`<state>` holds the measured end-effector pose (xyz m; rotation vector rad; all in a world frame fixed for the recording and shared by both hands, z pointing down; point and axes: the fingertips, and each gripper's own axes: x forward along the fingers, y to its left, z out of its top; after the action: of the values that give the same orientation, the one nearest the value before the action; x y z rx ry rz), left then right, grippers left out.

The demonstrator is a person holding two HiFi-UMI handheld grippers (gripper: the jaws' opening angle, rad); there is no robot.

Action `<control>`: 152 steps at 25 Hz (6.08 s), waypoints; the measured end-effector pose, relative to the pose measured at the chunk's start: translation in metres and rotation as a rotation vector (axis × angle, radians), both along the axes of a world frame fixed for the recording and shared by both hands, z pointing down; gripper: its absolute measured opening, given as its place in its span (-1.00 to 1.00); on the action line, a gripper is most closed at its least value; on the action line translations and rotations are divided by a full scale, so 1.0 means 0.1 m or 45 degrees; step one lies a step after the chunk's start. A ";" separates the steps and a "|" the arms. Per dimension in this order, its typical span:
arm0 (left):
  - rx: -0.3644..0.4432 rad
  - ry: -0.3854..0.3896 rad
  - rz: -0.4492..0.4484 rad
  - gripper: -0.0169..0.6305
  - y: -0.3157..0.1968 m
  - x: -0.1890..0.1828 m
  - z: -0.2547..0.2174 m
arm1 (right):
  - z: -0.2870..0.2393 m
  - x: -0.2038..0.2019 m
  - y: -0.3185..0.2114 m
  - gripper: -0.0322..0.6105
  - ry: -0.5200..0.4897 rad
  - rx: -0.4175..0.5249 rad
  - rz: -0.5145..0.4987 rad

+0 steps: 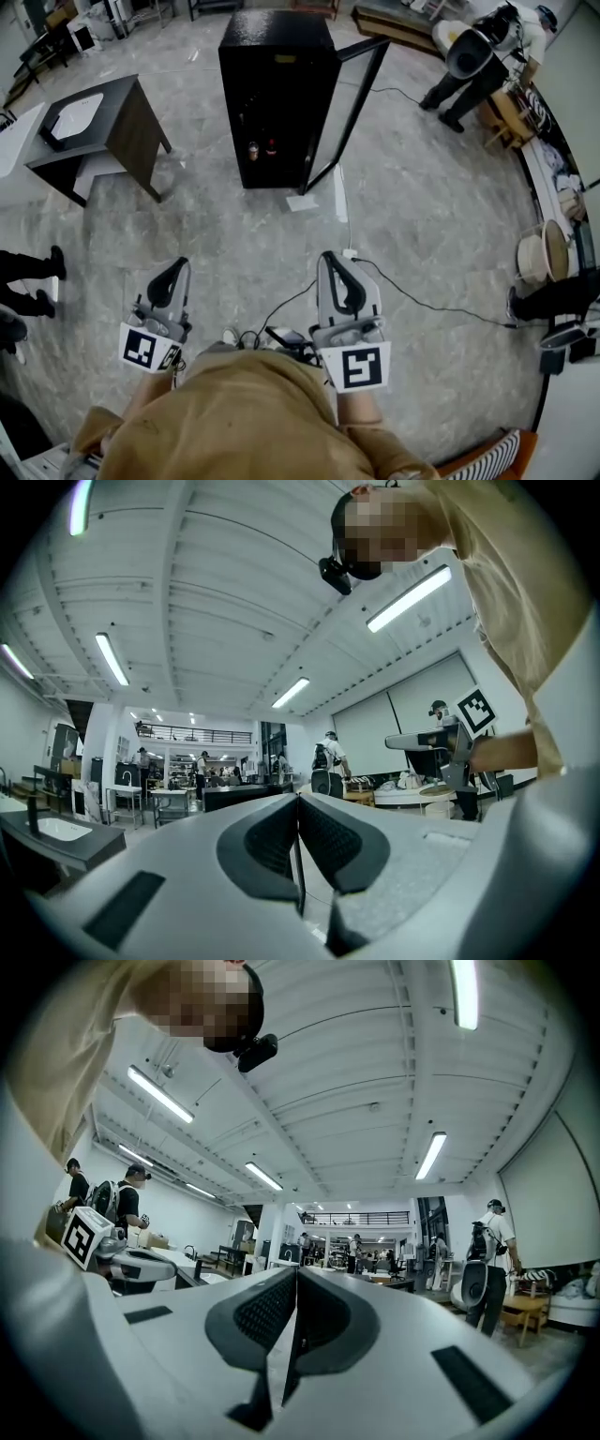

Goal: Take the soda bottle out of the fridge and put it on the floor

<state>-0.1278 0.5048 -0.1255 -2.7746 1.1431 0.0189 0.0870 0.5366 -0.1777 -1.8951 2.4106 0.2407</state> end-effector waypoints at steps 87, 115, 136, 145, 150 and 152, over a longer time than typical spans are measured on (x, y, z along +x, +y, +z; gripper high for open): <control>-0.174 0.020 0.108 -0.94 -4.68 -0.24 0.62 | -0.18 -0.72 -4.46 -0.89 0.038 -0.101 -0.075; -0.248 -0.043 -0.109 -0.94 -5.71 1.37 1.77 | 1.24 0.58 -5.68 -0.89 0.068 -0.337 -0.308; -0.358 -0.103 -0.039 -0.79 -6.19 1.58 3.61 | 3.21 0.27 -6.04 -0.89 0.021 -0.544 -0.349; -0.358 -0.112 -0.041 -0.63 -6.38 1.73 4.16 | 3.60 0.33 -6.27 -0.89 0.037 -0.519 -0.319; -0.328 -0.100 -0.035 -0.58 -6.44 1.82 4.37 | 3.82 0.40 -6.31 -0.89 0.037 -0.502 -0.307; -0.323 -0.120 -0.018 -0.55 -6.44 1.84 4.47 | 3.90 0.40 -6.31 -0.89 0.039 -0.488 -0.311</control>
<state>0.0560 -0.1394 0.3213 -2.9463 1.2177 -0.2742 0.1266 -0.0944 0.2122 -1.6984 2.8403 -0.2240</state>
